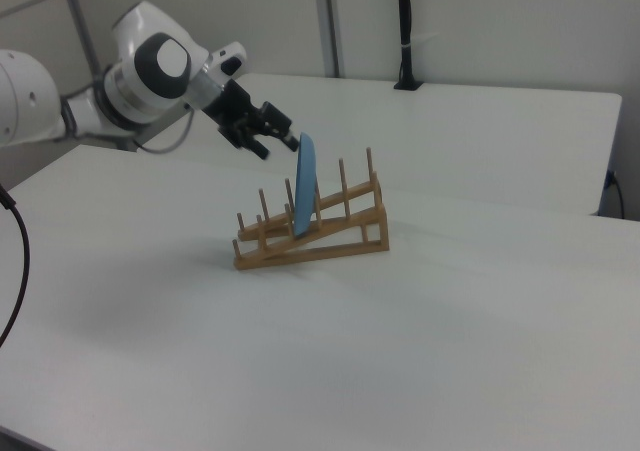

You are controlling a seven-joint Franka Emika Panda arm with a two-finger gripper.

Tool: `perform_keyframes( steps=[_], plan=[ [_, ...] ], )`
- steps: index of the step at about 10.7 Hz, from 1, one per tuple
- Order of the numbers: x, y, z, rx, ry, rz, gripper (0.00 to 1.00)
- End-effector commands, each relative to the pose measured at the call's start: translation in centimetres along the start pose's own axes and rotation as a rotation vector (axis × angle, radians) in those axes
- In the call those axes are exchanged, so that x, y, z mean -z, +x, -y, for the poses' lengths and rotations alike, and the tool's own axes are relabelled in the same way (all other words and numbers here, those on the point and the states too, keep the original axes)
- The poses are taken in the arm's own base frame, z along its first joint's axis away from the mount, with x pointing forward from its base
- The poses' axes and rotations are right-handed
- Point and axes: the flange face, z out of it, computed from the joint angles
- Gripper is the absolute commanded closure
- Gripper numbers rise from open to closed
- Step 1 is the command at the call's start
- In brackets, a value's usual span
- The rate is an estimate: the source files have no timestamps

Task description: Place plate in plate rack

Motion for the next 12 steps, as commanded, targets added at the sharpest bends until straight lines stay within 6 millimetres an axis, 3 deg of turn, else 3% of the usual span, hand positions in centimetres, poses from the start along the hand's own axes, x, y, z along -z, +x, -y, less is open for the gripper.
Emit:
perform_keyframes(
  steps=[1,3,5,7,9,12],
  plan=[
    [6.3,-0.7,-3.3,-0.222,0.333,0.171,0.00],
    [9.1,-2.9,-5.0,-0.205,0.468,0.340,0.00],
    [9.9,-6.9,-5.5,-0.103,0.499,0.447,0.00],
    [10.4,-9.6,-8.7,-0.044,0.534,0.443,0.00],
    [9.3,-9.8,-11.0,-0.067,0.531,0.447,0.00],
    [9.2,-10.1,-11.2,-0.067,0.527,0.464,0.00]
  ],
)
